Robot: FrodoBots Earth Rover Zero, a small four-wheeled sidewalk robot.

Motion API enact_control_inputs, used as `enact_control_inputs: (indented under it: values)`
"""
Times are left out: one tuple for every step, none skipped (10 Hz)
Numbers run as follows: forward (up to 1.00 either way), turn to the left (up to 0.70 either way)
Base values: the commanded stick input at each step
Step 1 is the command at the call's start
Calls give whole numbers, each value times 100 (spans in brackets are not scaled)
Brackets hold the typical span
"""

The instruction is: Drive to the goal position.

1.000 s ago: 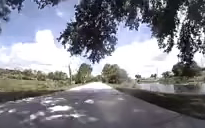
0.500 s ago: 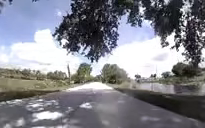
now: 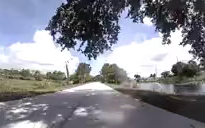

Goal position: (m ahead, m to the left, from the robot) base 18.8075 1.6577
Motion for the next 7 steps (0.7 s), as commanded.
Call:
enact_control_inputs:
  values:
    - [85, 0]
    - [85, 0]
    - [85, 0]
    - [85, 0]
    - [85, 0]
    - [85, 0]
    - [85, 0]
